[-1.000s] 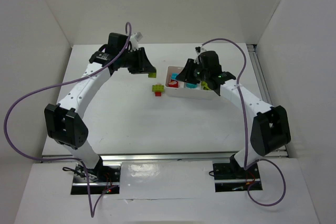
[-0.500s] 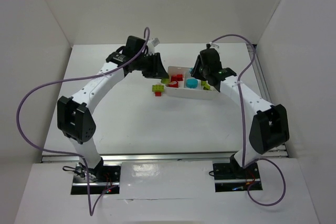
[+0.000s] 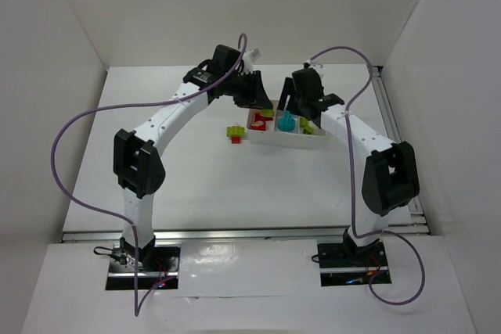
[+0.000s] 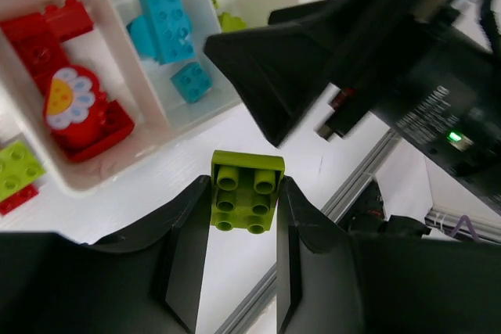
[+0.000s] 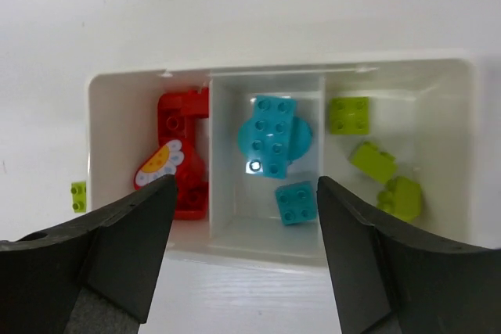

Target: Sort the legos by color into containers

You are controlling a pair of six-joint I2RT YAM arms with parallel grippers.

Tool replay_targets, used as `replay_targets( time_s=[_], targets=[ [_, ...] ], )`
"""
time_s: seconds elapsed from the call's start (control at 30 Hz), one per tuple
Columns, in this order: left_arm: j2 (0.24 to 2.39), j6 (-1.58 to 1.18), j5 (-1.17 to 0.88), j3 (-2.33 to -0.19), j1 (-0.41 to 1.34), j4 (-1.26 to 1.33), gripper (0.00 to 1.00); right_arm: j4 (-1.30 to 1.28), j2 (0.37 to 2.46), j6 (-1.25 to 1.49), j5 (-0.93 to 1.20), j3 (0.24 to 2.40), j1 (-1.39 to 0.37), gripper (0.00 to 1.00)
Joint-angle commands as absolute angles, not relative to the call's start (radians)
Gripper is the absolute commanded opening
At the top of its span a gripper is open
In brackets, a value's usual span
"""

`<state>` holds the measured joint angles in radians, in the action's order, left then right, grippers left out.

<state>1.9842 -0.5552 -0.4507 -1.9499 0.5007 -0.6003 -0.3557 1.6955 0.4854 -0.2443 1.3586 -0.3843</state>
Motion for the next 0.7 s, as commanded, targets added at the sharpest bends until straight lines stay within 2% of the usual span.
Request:
replay_targets(
  time_s=[0.0, 0.23, 0.4, 0.53, 0.57, 0.6, 0.63, 0.67],
  targets=[
    [2.06, -0.574, -0.497, -2.051, 0.534, -0.571, 0.0, -0.385, 1.547, 0.479, -0.345, 1.381, -0.338, 0.79],
    [2.291, -0.643, -0.554, -2.33, 0.618, -0.508, 0.0, -0.446, 1.238, 0.512, -0.42, 1.204, -0.167, 0.77],
    [2.431, -0.739, -0.565, -2.39, 0.638, -0.341, 0.0, -0.52, 1.071, 0.541, -0.439, 1.16, -0.089, 0.77],
    [2.528, -0.788, -0.565, -2.467, 0.647, -0.273, 0.01, -0.59, 1.017, 0.532, -0.462, 1.169, -0.066, 0.77],
    [2.537, -0.807, -0.555, -2.476, 0.647, -0.241, 0.07, -0.603, 1.008, 0.52, -0.462, 1.169, -0.055, 0.77],
    [2.537, -0.807, -0.555, -2.476, 0.647, -0.226, 0.17, -0.615, 1.008, 0.52, -0.471, 1.18, -0.055, 0.77],
    [2.548, -0.816, -0.555, -2.476, 0.647, -0.212, 0.35, -0.627, 1.008, 0.52, -0.471, 1.18, -0.055, 0.77],
    [2.557, -0.816, -0.555, -2.476, 0.647, -0.192, 0.44, -0.637, 1.008, 0.52, -0.471, 1.192, -0.055, 0.77]
  ],
)
